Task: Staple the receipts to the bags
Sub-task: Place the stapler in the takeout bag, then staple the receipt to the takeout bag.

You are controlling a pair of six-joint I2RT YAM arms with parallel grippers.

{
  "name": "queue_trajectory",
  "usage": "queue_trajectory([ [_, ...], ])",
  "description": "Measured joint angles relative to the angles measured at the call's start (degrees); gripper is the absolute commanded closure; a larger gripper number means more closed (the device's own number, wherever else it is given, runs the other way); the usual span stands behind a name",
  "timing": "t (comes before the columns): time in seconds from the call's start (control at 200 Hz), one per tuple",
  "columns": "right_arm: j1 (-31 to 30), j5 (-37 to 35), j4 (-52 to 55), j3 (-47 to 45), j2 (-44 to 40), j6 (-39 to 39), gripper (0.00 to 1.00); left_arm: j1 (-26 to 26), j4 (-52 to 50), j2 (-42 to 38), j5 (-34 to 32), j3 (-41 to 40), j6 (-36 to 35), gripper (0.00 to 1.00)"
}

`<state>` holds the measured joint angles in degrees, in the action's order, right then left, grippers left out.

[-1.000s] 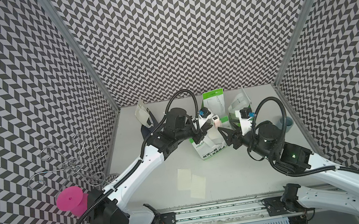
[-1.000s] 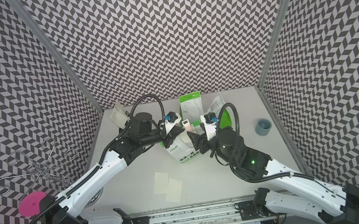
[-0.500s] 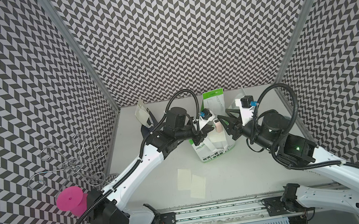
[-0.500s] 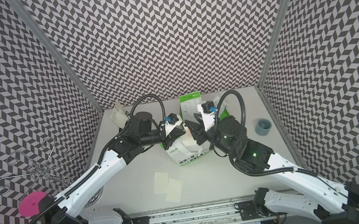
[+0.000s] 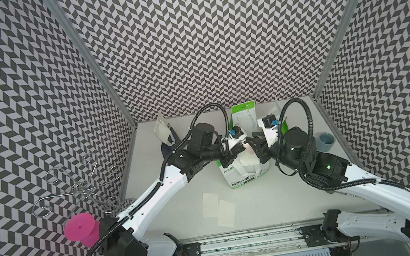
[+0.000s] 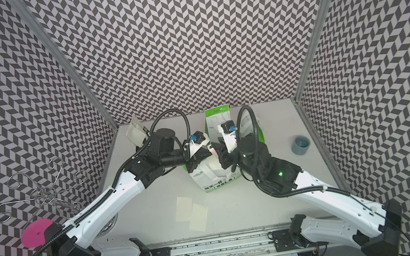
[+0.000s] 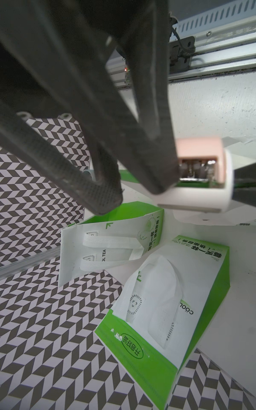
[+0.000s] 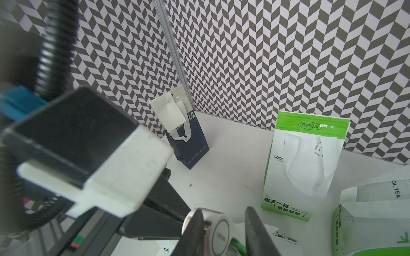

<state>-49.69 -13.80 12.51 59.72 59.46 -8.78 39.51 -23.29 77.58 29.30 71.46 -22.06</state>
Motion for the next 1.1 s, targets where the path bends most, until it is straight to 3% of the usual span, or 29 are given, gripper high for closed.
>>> queue_trajectory([
  [0.095,0.1,-0.7,0.5,0.0,-1.5,0.9,0.34,0.0,-1.7,0.3,0.5,1.5,-0.9,1.00],
  [0.25,3.5,4.6,1.8,0.9,-4.2,3.5,0.26,0.0,-5.5,1.3,2.3,4.8,-3.0,1.00],
  [0.536,9.4,18.5,6.5,1.8,-6.5,6.4,0.19,0.0,-9.8,1.6,4.7,5.9,-6.0,1.00],
  [1.102,10.1,36.5,15.0,0.1,-9.4,14.2,0.11,5.4,-15.6,0.3,6.0,6.4,-5.5,1.00],
])
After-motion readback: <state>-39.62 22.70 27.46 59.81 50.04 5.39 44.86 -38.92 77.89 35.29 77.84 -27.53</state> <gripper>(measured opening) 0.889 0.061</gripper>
